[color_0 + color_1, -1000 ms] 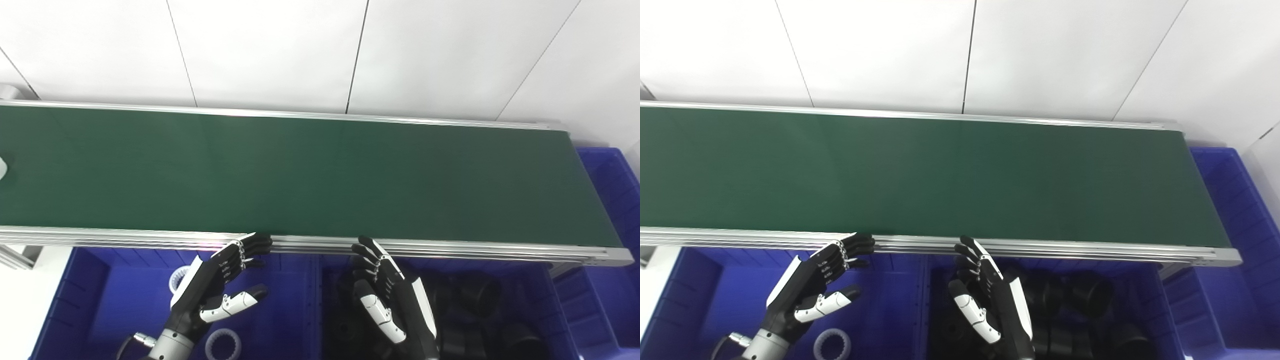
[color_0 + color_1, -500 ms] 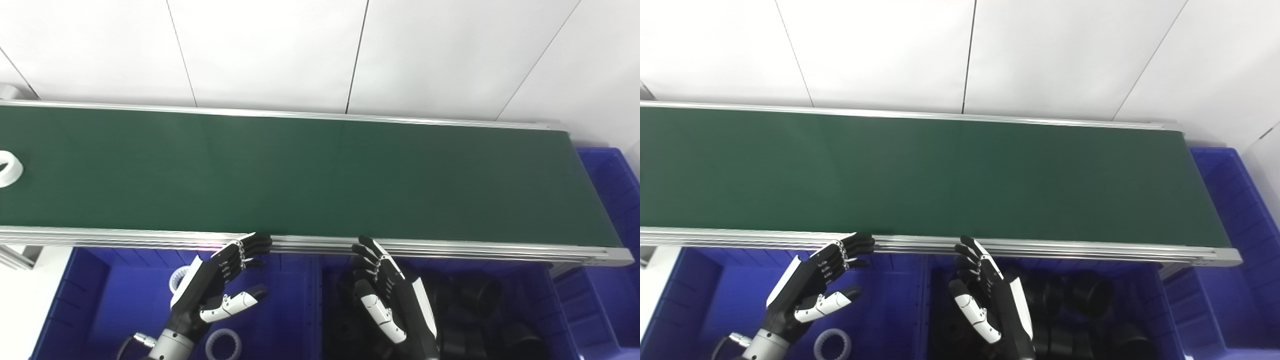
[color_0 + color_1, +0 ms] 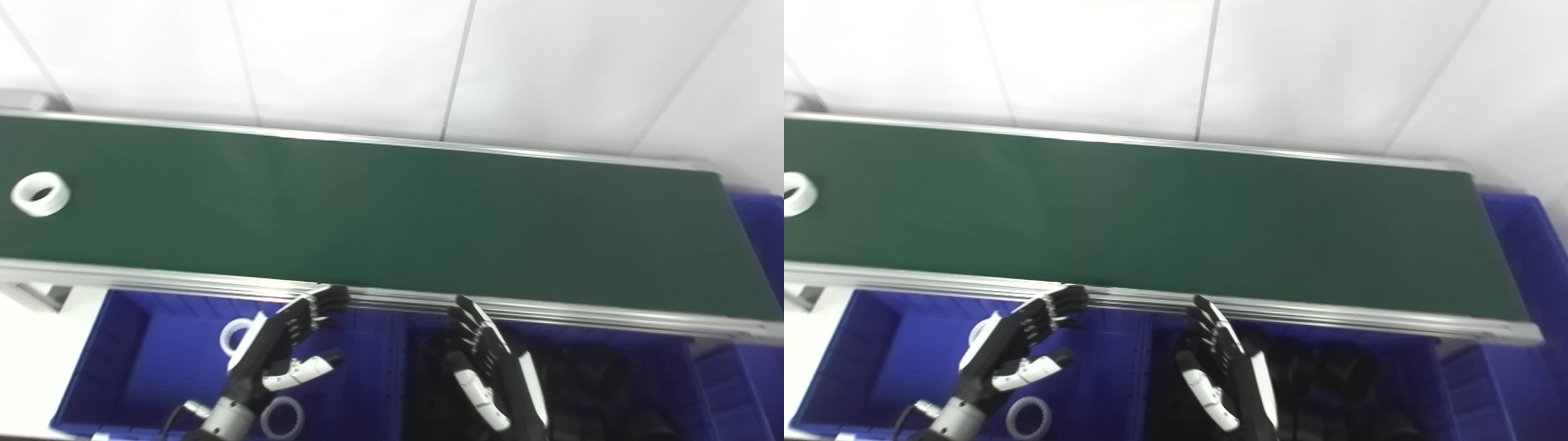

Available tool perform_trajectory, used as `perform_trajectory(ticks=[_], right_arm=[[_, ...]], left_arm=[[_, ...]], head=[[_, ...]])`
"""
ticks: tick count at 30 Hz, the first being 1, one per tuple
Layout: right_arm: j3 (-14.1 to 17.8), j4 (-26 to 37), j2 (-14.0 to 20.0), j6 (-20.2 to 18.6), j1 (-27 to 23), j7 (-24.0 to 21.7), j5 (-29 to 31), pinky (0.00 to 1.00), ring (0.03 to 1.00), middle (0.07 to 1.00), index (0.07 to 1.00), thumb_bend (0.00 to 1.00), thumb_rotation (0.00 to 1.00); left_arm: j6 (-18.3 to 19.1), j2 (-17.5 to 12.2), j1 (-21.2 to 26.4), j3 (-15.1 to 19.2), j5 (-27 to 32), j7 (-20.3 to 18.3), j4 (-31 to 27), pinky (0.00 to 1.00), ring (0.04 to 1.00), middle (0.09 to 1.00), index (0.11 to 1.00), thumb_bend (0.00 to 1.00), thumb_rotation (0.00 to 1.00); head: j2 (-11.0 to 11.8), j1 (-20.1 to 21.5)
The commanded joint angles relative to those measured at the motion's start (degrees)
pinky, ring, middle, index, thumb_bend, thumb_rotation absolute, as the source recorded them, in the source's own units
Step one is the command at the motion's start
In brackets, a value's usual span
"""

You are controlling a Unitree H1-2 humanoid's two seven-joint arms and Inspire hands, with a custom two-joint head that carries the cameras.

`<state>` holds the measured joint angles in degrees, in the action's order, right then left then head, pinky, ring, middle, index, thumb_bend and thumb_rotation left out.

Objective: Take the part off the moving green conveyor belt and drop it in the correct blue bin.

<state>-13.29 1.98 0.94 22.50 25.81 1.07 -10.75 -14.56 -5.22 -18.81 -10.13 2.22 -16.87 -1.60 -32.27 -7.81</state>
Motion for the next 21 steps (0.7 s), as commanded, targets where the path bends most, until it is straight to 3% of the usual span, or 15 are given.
perform_trajectory(ticks=[1, 8, 14, 18, 21], right_arm=[[0.05, 0.15, 0.09, 3.95, -0.55, 0.35, 0.43, 0.73, 0.824, 0.865, 0.916, 0.48, 0.76], [0.13, -1.82, -0.11, 4.34, -1.07, 0.86, 0.3, 0.74, 0.829, 0.877, 0.935, 0.43, 0.84], [-0.14, -3.21, -0.56, 4.34, -2.0, 1.24, 0.15, 0.74, 0.832, 0.876, 0.936, 0.35, 0.83], [-0.41, -4.3, -0.82, 4.4, -2.89, 1.79, 0.24, 0.75, 0.834, 0.874, 0.933, 0.32, 0.8], [-0.62, -4.99, -0.78, 4.4, -3.5, 2.33, 0.08, 0.74, 0.836, 0.876, 0.935, 0.3, 0.79]], left_arm=[[-3.08, -0.04, 0.48, -0.17, -0.26, 0.55, -0.11, 0.71, 0.79, 0.804, 0.792, 0.83, 0.41], [-3.8, -0.33, 1.01, -0.15, -1.07, 0.84, -0.03, 0.62, 0.707, 0.754, 0.757, 0.85, 0.34], [-1.59, -1.33, 3.63, 1.23, -1.02, 1.22, -2.46, 0.6, 0.681, 0.734, 0.73, 0.88, 0.34], [0.94, -1.72, 7.17, 3.33, -0.92, 2.3, -6.06, 0.58, 0.657, 0.713, 0.71, 0.9, 0.27], [1.91, -1.94, 10.15, 4.84, -1.3, 3.27, -7.89, 0.55, 0.633, 0.687, 0.69, 0.87, 0.16]], head=[[1.33, -1.2], [4.1, -2.15], [5.19, -2.12], [5.8, -2.48], [6.16, -2.76]])
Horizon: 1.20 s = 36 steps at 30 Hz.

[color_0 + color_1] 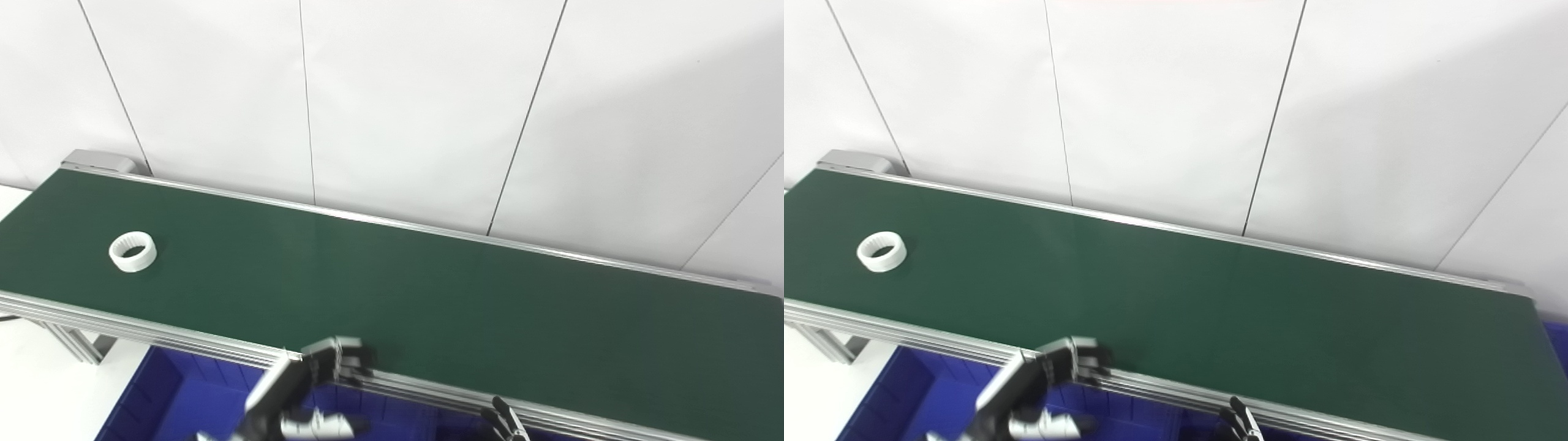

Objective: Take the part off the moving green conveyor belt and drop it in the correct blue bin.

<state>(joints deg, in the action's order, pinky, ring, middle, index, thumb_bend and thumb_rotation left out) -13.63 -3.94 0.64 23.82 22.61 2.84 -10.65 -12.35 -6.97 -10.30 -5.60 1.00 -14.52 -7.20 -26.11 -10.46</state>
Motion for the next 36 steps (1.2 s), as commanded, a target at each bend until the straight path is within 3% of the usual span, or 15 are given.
perform_trajectory(ticks=[1, 7, 11, 17, 22, 26, 31, 36], right_arm=[[-0.39, 0.71, -0.4, 3.05, -0.51, 0.77, -0.05, 0.74, 0.836, 0.876, 0.935, 0.3, 0.79], [-0.63, 0.01, -0.21, 3.0, -1.1, 1.45, -0.1, 0.73, 0.834, 0.875, 0.94, 0.28, 0.79], [-0.66, -0.12, -0.16, 3.03, -1.18, 1.3, 0.64, 0.74, 0.837, 0.877, 0.944, 0.26, 0.79], [-0.71, -0.52, 0.19, 3.06, -1.59, 1.24, 1.03, 0.75, 0.842, 0.884, 0.954, 0.25, 0.81], [-0.96, -1.02, 0.37, 3.09, -2.01, 1.71, 0.71, 0.75, 0.84, 0.887, 0.954, 0.24, 0.84], [-0.79, -0.93, 0.15, 3.04, -2.1, 1.63, 0.94, 0.75, 0.842, 0.887, 0.952, 0.22, 0.83], [-1.02, -1.14, 0.09, 3.05, -2.35, 1.6, 1.31, 0.76, 0.846, 0.891, 0.957, 0.22, 0.84], [-1.21, -1.33, -0.03, 3.07, -2.5, 1.86, 1.54, 0.76, 0.847, 0.887, 0.956, 0.22, 0.84]], left_arm=[[0.39, -0.4, 2.87, 0.83, -0.48, 1.28, -3.11, 0.55, 0.631, 0.684, 0.689, 0.86, 0.15], [4.32, -1.94, 9.45, 2.72, -2.87, 2.49, -7.08, 0.55, 0.641, 0.691, 0.696, 0.84, 0.08], [4.46, -2.87, 13.05, 3.56, -5.78, 3.36, -6.82, 0.58, 0.665, 0.723, 0.722, 0.78, 0.08], [7.5, -7.11, 19.6, 4.3, -17.68, 4.8, -5.51, 0.62, 0.699, 0.757, 0.756, 0.75, 0.07], [12.6, -12.22, 24.34, 1.97, -25.29, 1.77, -3.94, 0.68, 0.77, 0.811, 0.78, 0.79, 0.1], [16.5, -16.96, 29.58, -2.52, -32.92, -2.78, -0.92, 0.73, 0.817, 0.829, 0.801, 0.82, 0.16], [18.48, -18.86, 33.54, -5.64, -36.46, -5.97, 4.04, 0.76, 0.835, 0.834, 0.795, 0.87, 0.08], [17.24, -19.9, 35.4, -6.97, -36.63, -6.46, 9.17, 0.76, 0.845, 0.837, 0.787, 0.9, 0.02]], head=[[0.22, -0.33], [0.72, -1.21], [1.1, -1.9], [1.59, -2.77], [1.91, -2.93], [1.88, -3.09], [1.9, -3.01], [1.86, -2.89]])
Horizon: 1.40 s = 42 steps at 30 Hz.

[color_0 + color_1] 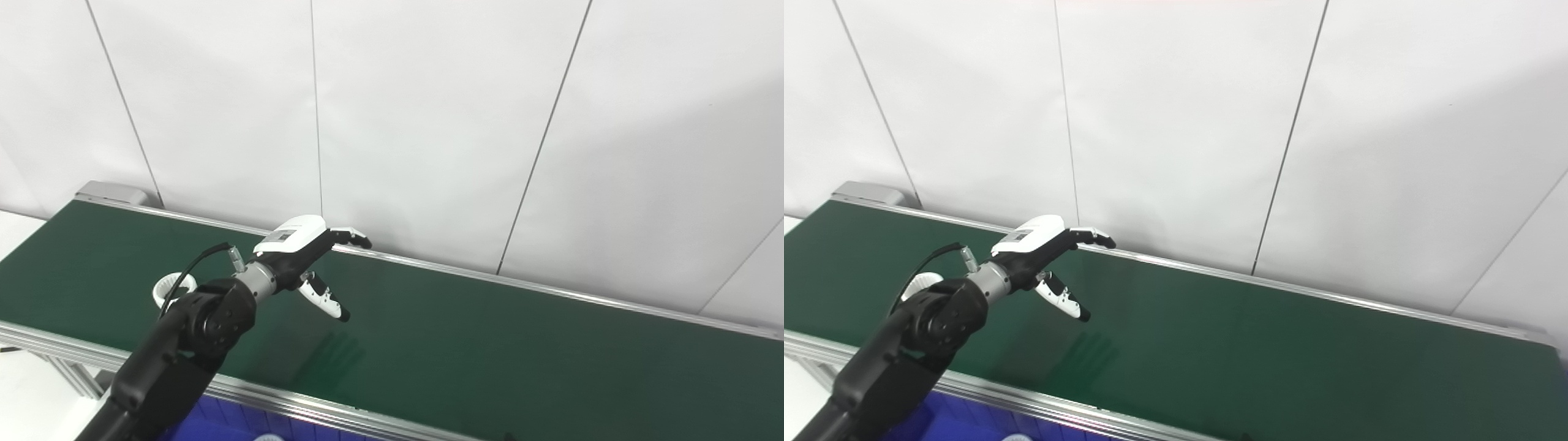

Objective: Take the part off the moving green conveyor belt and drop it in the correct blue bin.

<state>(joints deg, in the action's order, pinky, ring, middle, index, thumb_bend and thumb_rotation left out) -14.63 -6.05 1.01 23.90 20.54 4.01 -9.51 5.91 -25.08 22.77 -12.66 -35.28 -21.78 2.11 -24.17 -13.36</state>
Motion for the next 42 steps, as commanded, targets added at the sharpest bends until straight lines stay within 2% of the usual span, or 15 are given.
perform_trajectory(ticks=[1, 7, 18, 24, 35, 42], right_arm=[[-0.26, 0.78, -0.42, 2.98, -0.42, 0.75, 0.4, 0.76, 0.847, 0.886, 0.956, 0.22, 0.84], [-0.63, 0.74, -0.23, 3.0, -0.48, 1.23, 0.22, 0.76, 0.845, 0.888, 0.955, 0.24, 0.86], [-0.94, 0.69, 0.14, 2.98, -0.55, 1.36, 0.48, 0.76, 0.849, 0.889, 0.959, 0.23, 0.85], [-0.93, 0.75, 0.02, 2.95, -0.55, 1.14, 0.81, 0.77, 0.852, 0.89, 0.959, 0.25, 0.84], [-1.04, 0.58, -0.08, 2.96, -0.58, 1.77, 0.06, 0.74, 0.841, 0.882, 0.951, 0.26, 0.85], [-1.04, 0.83, -0.19, 2.93, -0.38, 1.41, 0.49, 0.76, 0.848, 0.888, 0.956, 0.25, 0.84]], left_arm=[[-1.35, -1.91, 2.42, -0.03, -0.35, 0.97, 0.53, 0.75, 0.845, 0.836, 0.785, 0.91, 0.0], [-1.05, -2.37, 2.03, -1.47, -1.57, 1.03, 2.71, 0.78, 0.853, 0.846, 0.778, 0.89, 0.0], [-1.38, -3.7, 3.55, -5.33, -3.14, -0.82, 6.41, 0.7, 0.794, 0.817, 0.768, 0.91, 0.0], [-2.01, -4.37, 3.31, -5.5, -2.76, -0.74, 7.42, 0.7, 0.794, 0.815, 0.764, 0.91, 0.0], [-0.39, -5.52, 3.23, -5.69, -3.57, -1.47, 8.61, 0.73, 0.824, 0.851, 0.791, 0.88, 0.0], [-1.33, -6.24, 3.73, -5.58, -3.86, -1.25, 9.1, 0.78, 0.822, 0.84, 0.785, 0.88, 0.0]], head=[[-0.08, 0.01], [-0.27, -0.07], [-0.41, -0.11], [-0.57, 0.09], [-0.62, 0.07], [-0.74, 0.16]])
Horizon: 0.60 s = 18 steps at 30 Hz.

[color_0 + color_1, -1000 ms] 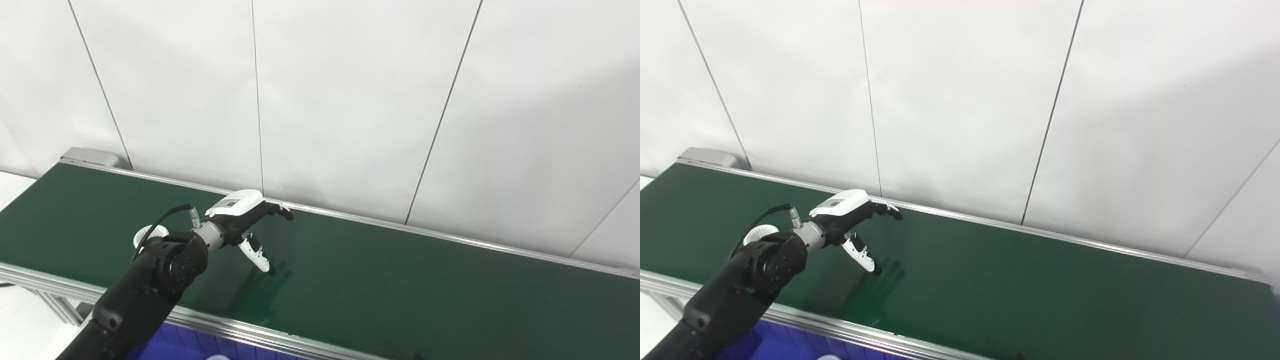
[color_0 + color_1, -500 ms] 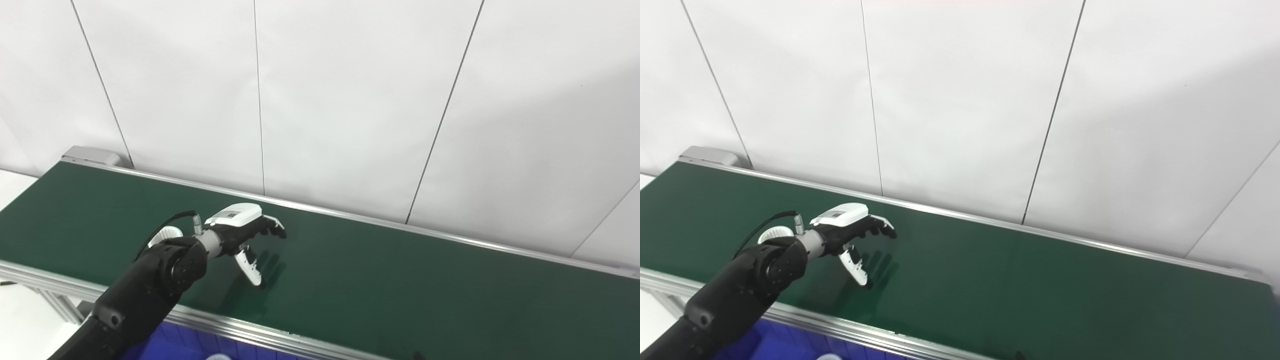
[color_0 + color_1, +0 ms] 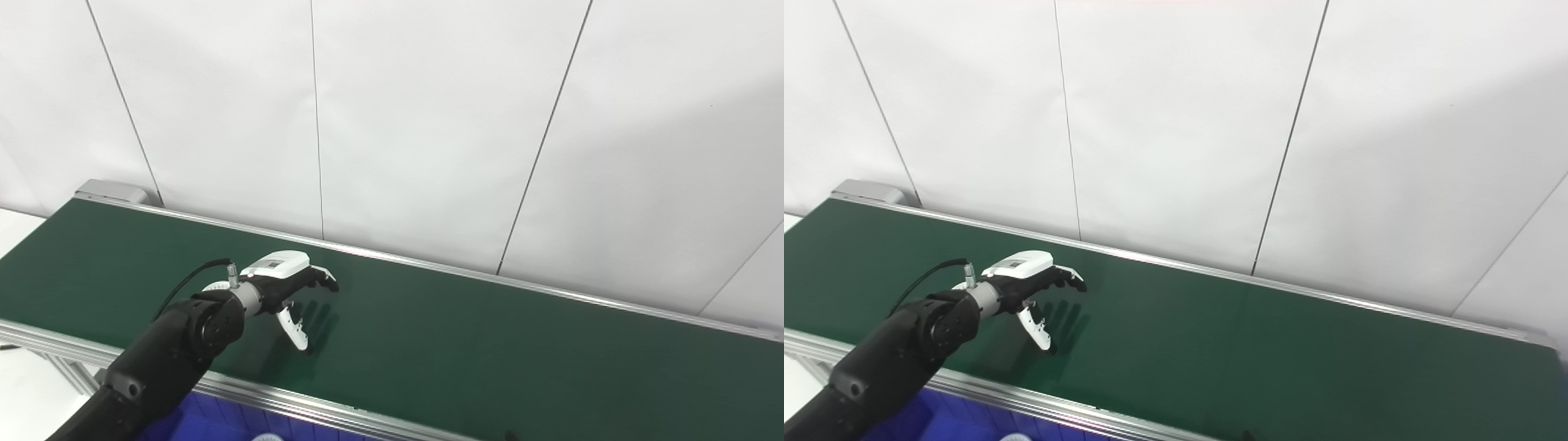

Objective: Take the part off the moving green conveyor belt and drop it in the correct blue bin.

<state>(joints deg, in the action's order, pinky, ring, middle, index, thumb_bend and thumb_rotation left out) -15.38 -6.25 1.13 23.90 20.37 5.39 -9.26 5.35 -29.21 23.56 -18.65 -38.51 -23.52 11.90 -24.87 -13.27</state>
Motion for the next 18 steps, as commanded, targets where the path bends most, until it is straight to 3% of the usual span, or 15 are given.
perform_trajectory(ticks=[1, 14, 18], right_arm=[[-0.34, 1.07, -0.24, 2.94, -0.19, 0.08, 0.16, 0.76, 0.848, 0.889, 0.956, 0.25, 0.84], [-0.35, 1.06, 0.1, 2.98, -0.12, 0.3, 0.13, 0.75, 0.847, 0.887, 0.953, 0.27, 0.85], [-0.26, 1.19, 0.23, 2.96, -0.05, 0.24, 0.02, 0.75, 0.843, 0.884, 0.955, 0.27, 0.86]], left_arm=[[-1.08, -2.24, 2.99, 0.23, -0.95, 0.76, -0.42, 0.78, 0.82, 0.839, 0.785, 0.88, 0.0], [-1.31, -2.24, 2.61, -0.2, -3.24, 2.16, 0.42, 0.75, 0.807, 0.843, 0.785, 0.89, 0.0], [-1.34, -2.15, 2.52, -0.5, -4.24, 2.28, 0.47, 0.79, 0.819, 0.844, 0.785, 0.89, 0.0]], head=[[-0.06, 0.08], [-0.12, -0.08], [-0.21, -0.05]])
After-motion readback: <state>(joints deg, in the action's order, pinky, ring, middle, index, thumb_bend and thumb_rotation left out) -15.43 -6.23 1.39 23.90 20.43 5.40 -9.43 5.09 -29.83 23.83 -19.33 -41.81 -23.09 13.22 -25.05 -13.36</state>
